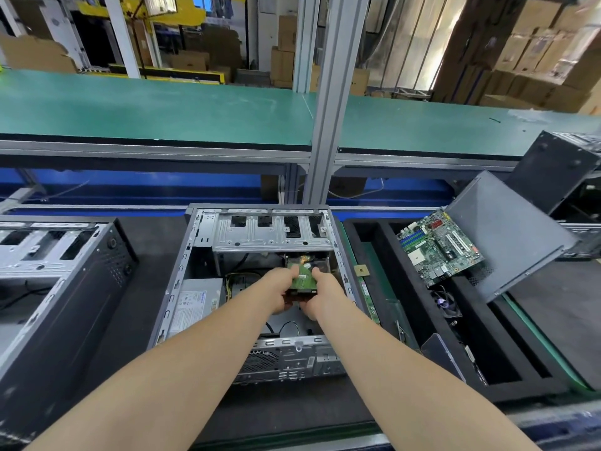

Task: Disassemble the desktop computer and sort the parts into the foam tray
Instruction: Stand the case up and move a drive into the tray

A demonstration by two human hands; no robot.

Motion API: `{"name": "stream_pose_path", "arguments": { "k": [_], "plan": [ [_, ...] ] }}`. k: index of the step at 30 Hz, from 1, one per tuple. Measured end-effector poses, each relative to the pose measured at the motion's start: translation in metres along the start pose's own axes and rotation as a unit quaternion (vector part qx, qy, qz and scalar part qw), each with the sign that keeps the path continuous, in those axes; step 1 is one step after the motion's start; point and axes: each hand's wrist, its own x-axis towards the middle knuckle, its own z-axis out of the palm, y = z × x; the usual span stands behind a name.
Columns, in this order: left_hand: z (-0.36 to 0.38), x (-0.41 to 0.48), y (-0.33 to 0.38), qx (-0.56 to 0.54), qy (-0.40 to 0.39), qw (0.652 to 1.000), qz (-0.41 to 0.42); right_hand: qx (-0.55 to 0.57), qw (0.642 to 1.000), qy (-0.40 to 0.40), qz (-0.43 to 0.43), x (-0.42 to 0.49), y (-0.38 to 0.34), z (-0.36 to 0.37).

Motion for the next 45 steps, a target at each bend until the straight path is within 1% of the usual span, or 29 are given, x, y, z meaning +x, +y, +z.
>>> {"name": "stream_pose_path", "arguments": {
  "k": [8, 11, 14, 16, 21, 26, 30, 32, 36, 40, 42, 45],
  "plan": [
    [-0.006, -0.011, -0.013, -0.032, 0.008, 0.998, -0.053, -0.006, 0.999, 0.041, 0.011, -0.012, 0.013, -0.011],
    [-0.009, -0.017, -0.016, -0.032, 0.010, 0.998, -0.059, -0.016, 0.999, 0.037, -0.005, -0.016, 0.019, -0.012],
    [-0.012, -0.025, -0.011, -0.051, -0.001, 0.997, -0.054, -0.055, 0.997, 0.044, -0.026, -0.024, 0.017, -0.012],
    [-0.017, -0.029, -0.006, -0.063, 0.003, 0.997, -0.038, -0.083, 0.994, 0.055, -0.035, -0.028, 0.014, -0.009],
    [-0.037, -0.029, 0.008, -0.071, 0.063, 0.995, 0.008, -0.128, 0.986, 0.075, -0.082, -0.043, 0.009, 0.005],
    [-0.050, -0.024, 0.015, -0.031, 0.102, 0.993, 0.056, -0.159, 0.981, 0.049, -0.100, -0.061, 0.005, 0.015],
    [-0.043, -0.028, 0.015, 0.056, 0.169, 0.978, 0.112, -0.164, 0.975, 0.076, -0.130, -0.071, -0.006, 0.018],
    [-0.034, -0.032, 0.013, 0.080, 0.183, 0.969, 0.148, -0.155, 0.975, 0.076, -0.139, -0.076, -0.016, 0.016],
    [-0.010, -0.041, 0.009, 0.129, 0.185, 0.952, 0.205, -0.154, 0.973, 0.071, -0.156, -0.083, -0.043, 0.004],
    [0.020, -0.050, 0.017, 0.143, 0.175, 0.939, 0.259, -0.122, 0.971, 0.070, -0.191, -0.087, -0.072, -0.013],
    [0.038, -0.050, 0.023, 0.164, 0.161, 0.934, 0.273, -0.115, 0.964, 0.095, -0.220, -0.081, -0.090, -0.024],
    [0.065, -0.046, 0.033, 0.196, 0.133, 0.925, 0.296, -0.133, 0.945, 0.150, -0.257, -0.069, -0.117, -0.041]
  ]
}}
